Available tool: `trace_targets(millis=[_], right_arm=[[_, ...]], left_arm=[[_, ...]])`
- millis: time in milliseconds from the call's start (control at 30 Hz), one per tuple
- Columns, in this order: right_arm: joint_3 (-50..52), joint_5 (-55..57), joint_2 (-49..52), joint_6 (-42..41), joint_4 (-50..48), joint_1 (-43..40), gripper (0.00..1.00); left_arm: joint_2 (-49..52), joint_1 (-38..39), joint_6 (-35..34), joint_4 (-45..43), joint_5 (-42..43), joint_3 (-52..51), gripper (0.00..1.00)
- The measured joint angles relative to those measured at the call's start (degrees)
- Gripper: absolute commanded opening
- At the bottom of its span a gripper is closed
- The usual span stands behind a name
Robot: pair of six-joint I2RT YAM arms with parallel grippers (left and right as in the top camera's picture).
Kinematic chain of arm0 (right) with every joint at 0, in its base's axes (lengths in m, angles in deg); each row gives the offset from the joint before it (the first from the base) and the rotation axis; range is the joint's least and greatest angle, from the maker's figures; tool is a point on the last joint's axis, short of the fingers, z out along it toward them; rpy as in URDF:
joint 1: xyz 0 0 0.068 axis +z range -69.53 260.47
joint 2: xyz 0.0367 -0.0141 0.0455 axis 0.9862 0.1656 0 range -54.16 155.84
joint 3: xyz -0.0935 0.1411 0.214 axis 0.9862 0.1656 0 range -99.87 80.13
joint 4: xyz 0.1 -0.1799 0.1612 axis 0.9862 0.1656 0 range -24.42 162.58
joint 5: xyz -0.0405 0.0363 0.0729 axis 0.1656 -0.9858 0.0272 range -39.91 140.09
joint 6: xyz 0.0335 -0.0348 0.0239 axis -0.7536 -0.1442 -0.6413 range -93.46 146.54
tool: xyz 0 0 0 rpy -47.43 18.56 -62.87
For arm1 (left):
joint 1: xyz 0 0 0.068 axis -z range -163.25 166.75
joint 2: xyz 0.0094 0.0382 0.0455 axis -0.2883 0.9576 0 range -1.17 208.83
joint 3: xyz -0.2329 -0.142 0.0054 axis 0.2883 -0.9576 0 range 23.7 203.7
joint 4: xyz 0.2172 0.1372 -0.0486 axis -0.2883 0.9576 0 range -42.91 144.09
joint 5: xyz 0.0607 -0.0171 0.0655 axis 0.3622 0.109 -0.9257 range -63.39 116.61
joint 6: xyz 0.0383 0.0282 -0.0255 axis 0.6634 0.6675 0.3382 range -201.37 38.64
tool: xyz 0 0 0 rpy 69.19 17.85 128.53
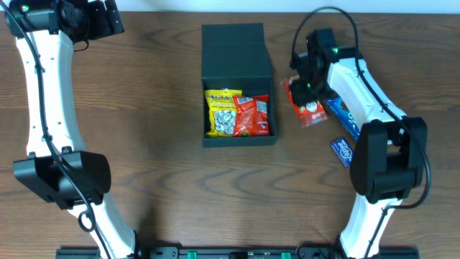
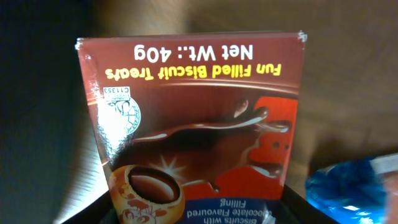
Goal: Pack container
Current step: 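Grasp the red Hello Panda box with the right gripper and lift, then carry the Hello Panda box into the black box's right side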
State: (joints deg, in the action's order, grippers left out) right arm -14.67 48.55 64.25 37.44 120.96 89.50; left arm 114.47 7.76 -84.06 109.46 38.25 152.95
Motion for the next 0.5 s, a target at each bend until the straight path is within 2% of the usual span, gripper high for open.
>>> trace_targets(millis=[300,500], right_arm=[[-16.4,-0.2,0.1,-6.0,9.2,3.6,0.45],[-19.2,-1.0,0.1,-13.7,12.7,8.2,0.45]], left_arm=[[0.0,0.0,0.0,0.2,0.0,0.0,0.95],[0.0,0.0,0.0,0.2,0.0,0.0,0.95]])
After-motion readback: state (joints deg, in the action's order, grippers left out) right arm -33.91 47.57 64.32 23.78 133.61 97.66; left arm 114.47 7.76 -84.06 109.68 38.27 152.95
